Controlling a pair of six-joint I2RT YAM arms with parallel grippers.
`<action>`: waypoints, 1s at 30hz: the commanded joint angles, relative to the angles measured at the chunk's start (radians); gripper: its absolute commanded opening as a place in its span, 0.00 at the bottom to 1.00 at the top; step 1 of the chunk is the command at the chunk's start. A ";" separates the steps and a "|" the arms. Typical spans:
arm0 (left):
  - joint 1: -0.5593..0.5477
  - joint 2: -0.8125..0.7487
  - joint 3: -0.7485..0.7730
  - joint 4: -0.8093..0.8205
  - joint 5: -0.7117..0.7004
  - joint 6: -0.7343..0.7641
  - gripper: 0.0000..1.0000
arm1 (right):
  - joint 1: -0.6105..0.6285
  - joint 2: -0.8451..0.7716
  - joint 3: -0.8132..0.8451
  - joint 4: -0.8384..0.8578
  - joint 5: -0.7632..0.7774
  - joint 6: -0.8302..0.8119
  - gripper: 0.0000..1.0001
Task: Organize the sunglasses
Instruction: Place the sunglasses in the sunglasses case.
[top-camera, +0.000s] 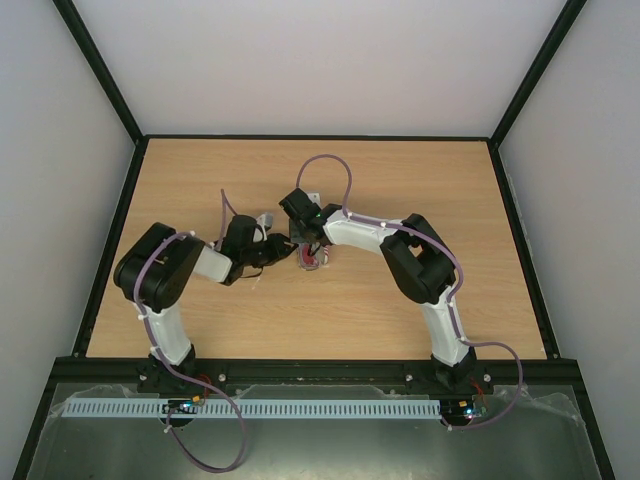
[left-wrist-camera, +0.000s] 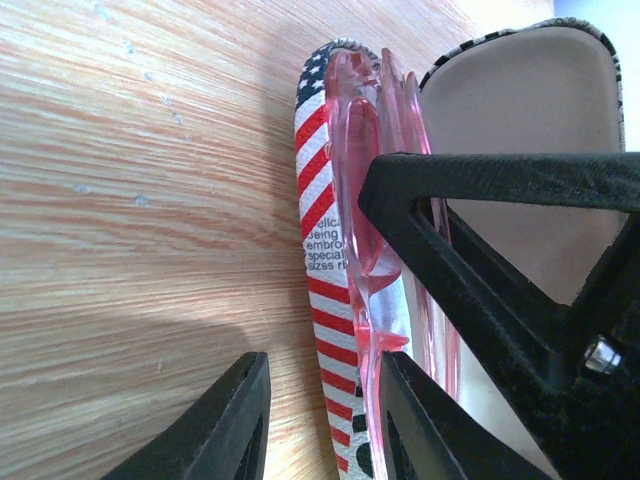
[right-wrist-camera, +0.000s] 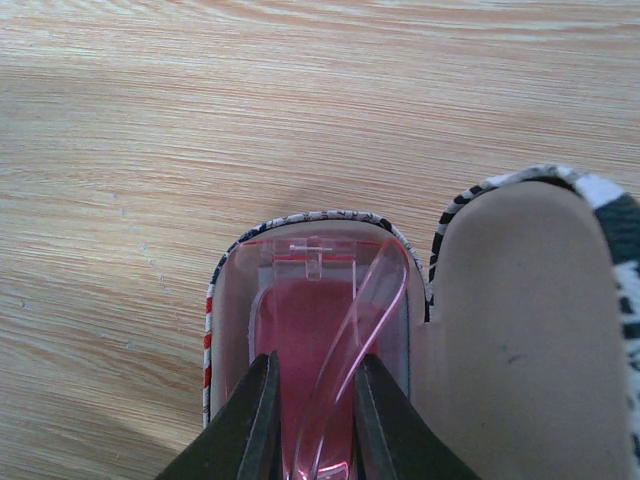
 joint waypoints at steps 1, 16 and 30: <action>0.007 0.069 -0.026 -0.027 0.003 0.021 0.33 | 0.006 0.000 -0.029 -0.068 0.024 -0.012 0.06; 0.018 0.135 0.005 -0.044 0.016 0.044 0.20 | 0.006 -0.014 -0.027 -0.078 0.030 -0.023 0.06; 0.021 0.141 0.008 -0.063 0.009 0.049 0.16 | 0.007 -0.034 -0.003 -0.105 0.043 -0.032 0.21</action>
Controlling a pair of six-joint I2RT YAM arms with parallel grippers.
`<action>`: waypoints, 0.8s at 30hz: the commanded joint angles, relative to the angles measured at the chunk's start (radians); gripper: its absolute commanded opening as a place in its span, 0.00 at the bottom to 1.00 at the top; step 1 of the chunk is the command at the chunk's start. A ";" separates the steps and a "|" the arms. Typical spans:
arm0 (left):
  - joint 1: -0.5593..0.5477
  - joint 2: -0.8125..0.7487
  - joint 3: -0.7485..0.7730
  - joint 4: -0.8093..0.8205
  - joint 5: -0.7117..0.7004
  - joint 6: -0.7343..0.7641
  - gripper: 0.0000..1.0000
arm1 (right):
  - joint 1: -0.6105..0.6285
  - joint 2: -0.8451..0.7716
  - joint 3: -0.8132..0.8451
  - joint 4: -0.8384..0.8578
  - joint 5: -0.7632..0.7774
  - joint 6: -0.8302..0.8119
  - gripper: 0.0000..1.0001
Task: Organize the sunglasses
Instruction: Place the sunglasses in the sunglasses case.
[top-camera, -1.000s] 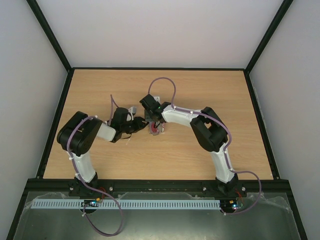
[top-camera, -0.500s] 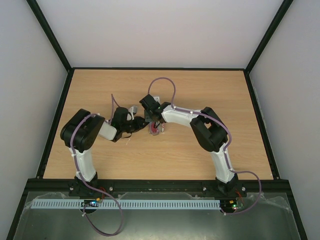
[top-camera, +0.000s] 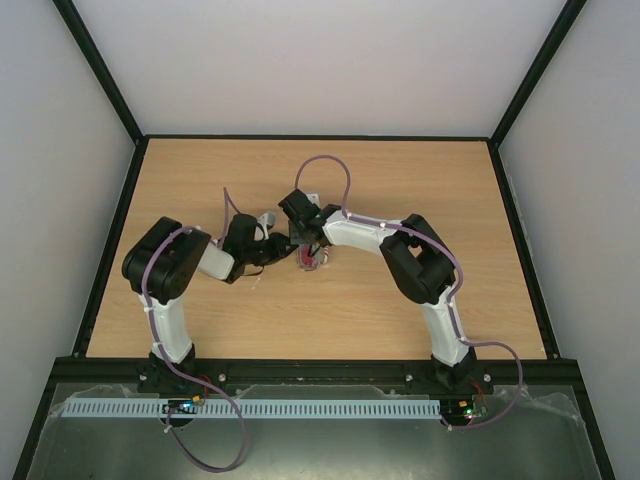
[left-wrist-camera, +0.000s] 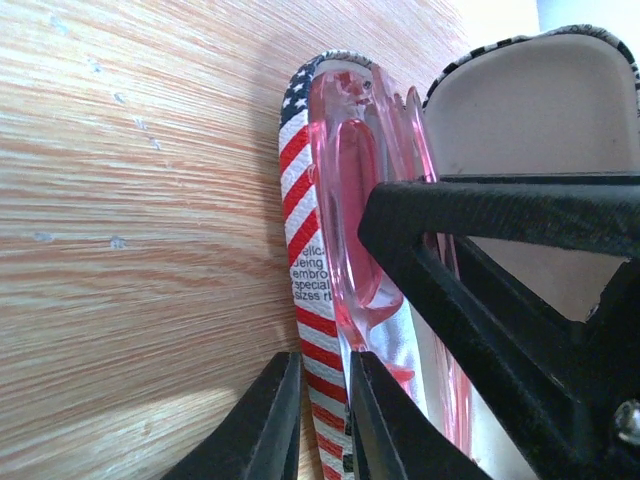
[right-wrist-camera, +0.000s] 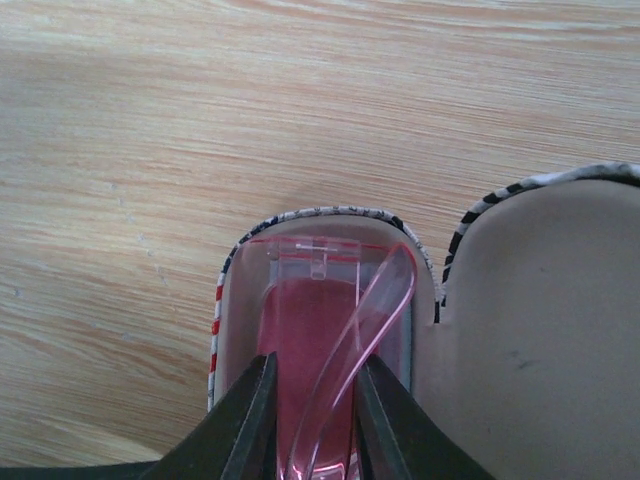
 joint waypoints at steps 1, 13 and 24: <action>0.005 0.057 -0.018 -0.148 -0.054 0.033 0.16 | 0.006 -0.036 -0.001 -0.106 0.037 -0.012 0.22; 0.005 0.054 -0.017 -0.152 -0.055 0.031 0.13 | 0.005 -0.059 0.015 -0.113 0.031 -0.012 0.35; 0.001 0.060 -0.021 -0.142 -0.051 0.022 0.13 | 0.006 -0.111 0.014 -0.122 0.020 -0.002 0.45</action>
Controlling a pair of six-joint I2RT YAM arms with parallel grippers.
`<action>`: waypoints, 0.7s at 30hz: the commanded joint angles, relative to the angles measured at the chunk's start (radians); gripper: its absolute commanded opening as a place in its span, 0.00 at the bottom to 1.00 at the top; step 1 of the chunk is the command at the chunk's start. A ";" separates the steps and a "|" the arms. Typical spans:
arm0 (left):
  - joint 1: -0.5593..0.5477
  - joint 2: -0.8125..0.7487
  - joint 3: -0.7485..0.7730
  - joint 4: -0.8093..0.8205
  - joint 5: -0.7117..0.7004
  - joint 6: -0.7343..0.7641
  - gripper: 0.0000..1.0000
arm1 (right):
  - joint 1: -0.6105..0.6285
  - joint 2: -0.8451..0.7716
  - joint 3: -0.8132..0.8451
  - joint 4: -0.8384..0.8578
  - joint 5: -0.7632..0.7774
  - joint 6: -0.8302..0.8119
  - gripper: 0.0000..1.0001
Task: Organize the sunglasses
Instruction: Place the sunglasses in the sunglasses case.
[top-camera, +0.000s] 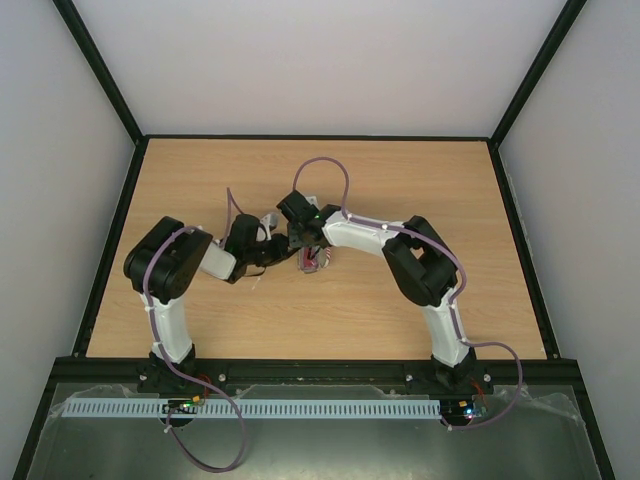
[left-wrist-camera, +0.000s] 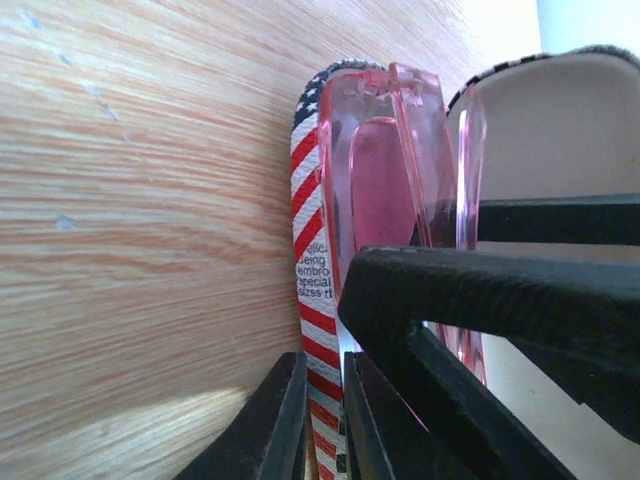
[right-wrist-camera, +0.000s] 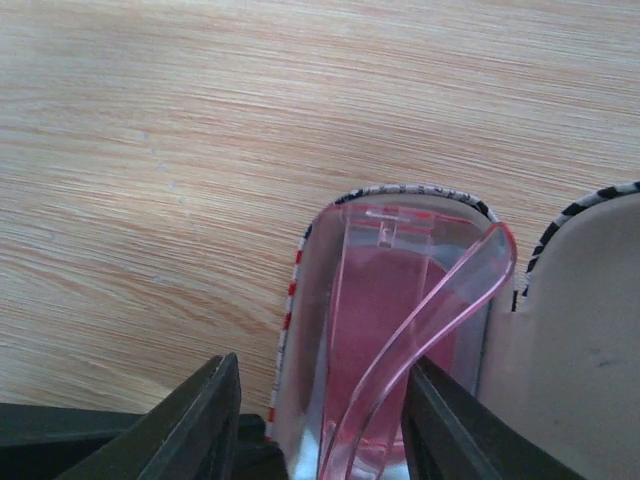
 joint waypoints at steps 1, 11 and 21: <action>0.005 0.053 -0.032 -0.132 -0.058 0.020 0.12 | -0.005 -0.098 0.012 -0.063 0.044 0.008 0.47; 0.000 0.045 -0.033 -0.129 -0.058 0.011 0.11 | -0.006 -0.107 0.010 -0.075 0.051 0.015 0.51; -0.007 0.027 -0.037 -0.132 -0.063 0.005 0.10 | -0.006 -0.108 -0.010 -0.107 0.088 0.020 0.10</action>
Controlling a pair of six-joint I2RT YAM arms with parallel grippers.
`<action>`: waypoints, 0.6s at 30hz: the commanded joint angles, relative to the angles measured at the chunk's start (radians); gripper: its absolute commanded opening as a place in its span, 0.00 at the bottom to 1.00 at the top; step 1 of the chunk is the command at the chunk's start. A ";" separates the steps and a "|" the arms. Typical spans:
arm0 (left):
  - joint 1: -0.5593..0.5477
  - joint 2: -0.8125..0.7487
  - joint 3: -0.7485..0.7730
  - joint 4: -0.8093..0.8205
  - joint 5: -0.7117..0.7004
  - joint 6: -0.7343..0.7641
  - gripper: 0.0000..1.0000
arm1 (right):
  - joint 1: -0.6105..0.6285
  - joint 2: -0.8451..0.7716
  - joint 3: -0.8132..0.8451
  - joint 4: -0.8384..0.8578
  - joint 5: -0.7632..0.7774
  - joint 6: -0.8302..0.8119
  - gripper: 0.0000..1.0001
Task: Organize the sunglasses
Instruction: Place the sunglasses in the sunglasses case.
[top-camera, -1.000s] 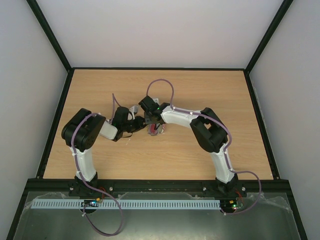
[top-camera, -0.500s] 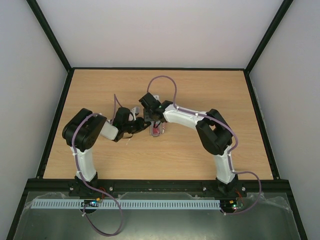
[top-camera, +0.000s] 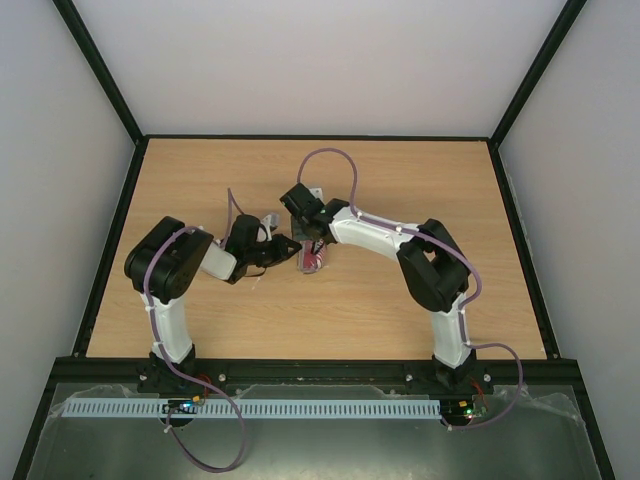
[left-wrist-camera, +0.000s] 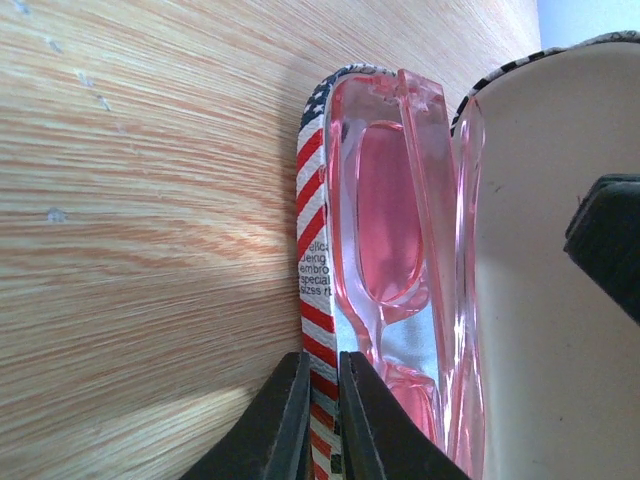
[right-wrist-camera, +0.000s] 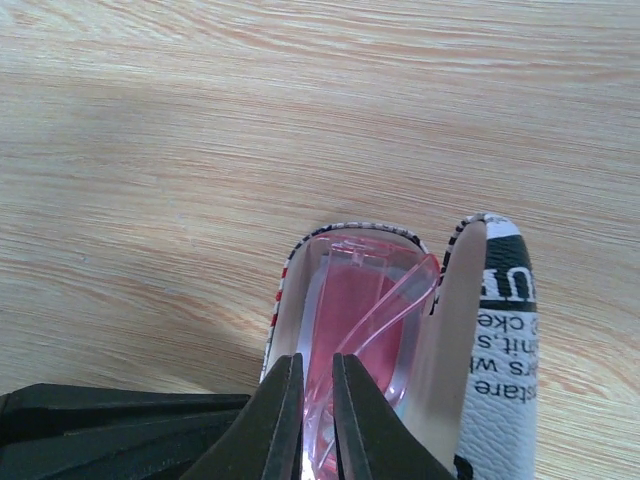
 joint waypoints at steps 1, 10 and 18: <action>0.001 0.021 -0.036 -0.136 -0.070 0.009 0.10 | -0.005 -0.010 -0.007 -0.061 0.049 0.006 0.10; -0.027 -0.010 -0.049 -0.133 -0.078 -0.013 0.10 | -0.005 0.048 0.008 -0.077 0.027 0.008 0.04; -0.053 -0.030 -0.069 -0.109 -0.087 -0.048 0.10 | -0.005 0.038 -0.007 -0.094 0.024 0.006 0.06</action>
